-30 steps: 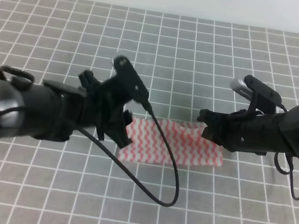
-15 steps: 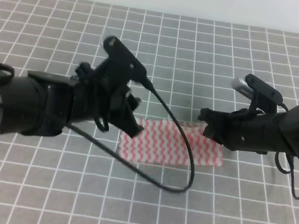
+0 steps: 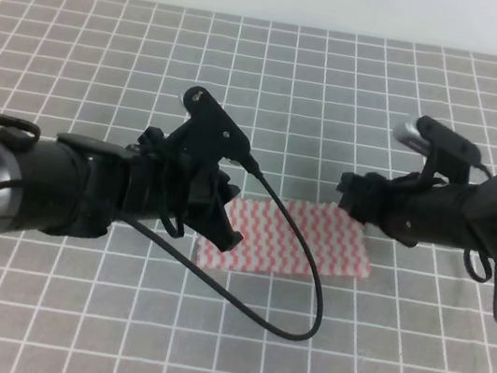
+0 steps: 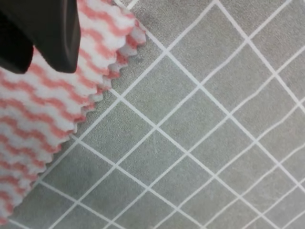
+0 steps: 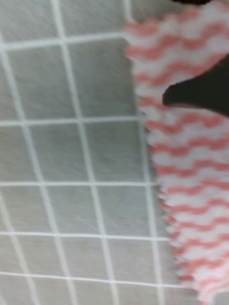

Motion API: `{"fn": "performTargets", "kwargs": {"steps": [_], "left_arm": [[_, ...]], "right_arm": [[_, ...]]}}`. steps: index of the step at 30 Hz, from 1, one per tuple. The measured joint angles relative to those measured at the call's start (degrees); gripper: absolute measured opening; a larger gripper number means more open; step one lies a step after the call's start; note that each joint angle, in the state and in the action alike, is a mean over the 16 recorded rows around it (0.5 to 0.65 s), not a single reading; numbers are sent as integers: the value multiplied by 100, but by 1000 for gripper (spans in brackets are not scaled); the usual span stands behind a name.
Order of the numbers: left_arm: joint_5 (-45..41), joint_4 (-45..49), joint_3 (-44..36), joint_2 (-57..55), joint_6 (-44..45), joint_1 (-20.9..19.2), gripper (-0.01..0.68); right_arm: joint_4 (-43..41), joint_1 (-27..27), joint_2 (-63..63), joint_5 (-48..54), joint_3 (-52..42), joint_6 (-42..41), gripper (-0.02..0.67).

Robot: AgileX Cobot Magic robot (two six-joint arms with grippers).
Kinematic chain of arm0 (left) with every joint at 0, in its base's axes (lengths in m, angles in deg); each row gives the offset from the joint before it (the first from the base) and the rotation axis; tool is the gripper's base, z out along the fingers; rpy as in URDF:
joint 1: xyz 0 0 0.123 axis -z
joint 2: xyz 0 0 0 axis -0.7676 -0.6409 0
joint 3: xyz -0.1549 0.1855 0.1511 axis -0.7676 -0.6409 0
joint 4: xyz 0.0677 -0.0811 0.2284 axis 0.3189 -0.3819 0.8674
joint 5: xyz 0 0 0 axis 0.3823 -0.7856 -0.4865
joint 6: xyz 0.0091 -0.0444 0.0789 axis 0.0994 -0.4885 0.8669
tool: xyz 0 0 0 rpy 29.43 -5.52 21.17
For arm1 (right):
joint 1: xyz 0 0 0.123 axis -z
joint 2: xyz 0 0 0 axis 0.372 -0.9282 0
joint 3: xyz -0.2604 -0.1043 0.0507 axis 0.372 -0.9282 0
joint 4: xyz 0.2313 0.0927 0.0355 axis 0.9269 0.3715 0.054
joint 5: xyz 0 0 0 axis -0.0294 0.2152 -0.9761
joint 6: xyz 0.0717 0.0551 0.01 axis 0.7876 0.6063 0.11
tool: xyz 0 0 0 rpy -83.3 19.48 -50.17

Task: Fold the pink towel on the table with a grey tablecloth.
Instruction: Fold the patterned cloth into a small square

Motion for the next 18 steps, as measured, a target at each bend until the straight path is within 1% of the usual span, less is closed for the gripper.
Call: {"fn": "performTargets", "kwargs": {"steps": [3,6,10,18], "left_arm": [[11,7,-1,-18,-127,0,105],[24,22,1,-23,-358,0,94],[-9,22,-2,-23,-695,0,68],[-188,29,-122,-31,-1323,1,15]], "right_arm": [[-1,0,9,-54,10,-6,326],[-11,0,26,7,43,-59,312],[-37,0,40,276,108,-159,234],[-205,0,62,1180,247,-374,51]]}}
